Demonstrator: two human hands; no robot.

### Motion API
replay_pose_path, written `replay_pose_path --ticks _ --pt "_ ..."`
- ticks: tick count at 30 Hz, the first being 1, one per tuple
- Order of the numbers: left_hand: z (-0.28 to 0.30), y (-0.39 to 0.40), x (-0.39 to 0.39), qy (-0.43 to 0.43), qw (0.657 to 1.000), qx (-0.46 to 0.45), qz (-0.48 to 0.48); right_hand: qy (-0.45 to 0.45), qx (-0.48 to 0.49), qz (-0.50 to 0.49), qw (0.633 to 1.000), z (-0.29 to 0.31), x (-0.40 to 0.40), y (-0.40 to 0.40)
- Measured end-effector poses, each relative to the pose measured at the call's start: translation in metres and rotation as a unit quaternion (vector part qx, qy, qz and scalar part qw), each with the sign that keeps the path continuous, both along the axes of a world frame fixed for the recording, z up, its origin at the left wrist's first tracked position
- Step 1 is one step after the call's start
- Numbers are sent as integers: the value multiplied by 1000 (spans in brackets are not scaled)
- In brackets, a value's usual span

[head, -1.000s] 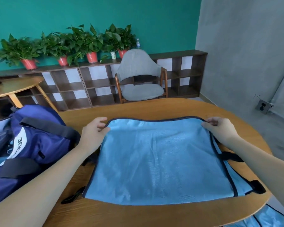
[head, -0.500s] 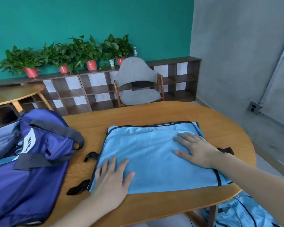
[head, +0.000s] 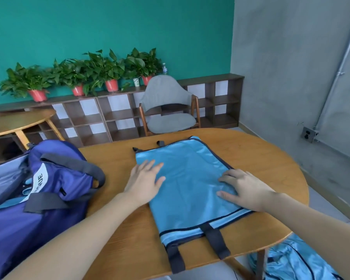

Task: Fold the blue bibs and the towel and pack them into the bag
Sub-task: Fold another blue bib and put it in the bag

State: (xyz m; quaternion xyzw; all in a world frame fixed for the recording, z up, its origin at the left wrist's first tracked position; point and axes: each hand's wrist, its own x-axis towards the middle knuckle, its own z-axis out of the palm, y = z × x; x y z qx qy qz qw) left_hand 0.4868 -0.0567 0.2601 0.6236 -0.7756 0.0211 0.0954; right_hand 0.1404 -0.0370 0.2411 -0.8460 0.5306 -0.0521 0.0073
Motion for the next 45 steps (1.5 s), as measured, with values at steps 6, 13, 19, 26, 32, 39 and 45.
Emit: replay_pose_path --ticks 6,13,19,26,32,39,45 --pt "-11 64 -26 71 994 27 -77 -97 15 -78 992 -15 14 30" --pt "-7 109 -20 127 983 7 -134 -182 -28 -96 978 -15 13 68" --pt "-2 142 2 186 976 39 -106 -206 -46 -44 976 -26 -9 114" --pt "-4 168 14 230 965 109 -57 -232 10 -23 972 -25 -32 141" --pt "-9 184 6 220 965 122 -71 -220 3 -27 975 -25 -37 151" --pt "-10 202 4 193 974 97 -67 -221 -19 -25 975 -30 -46 158" --pt "-18 211 -10 130 989 32 -54 -269 -31 -56 961 -33 -46 160"
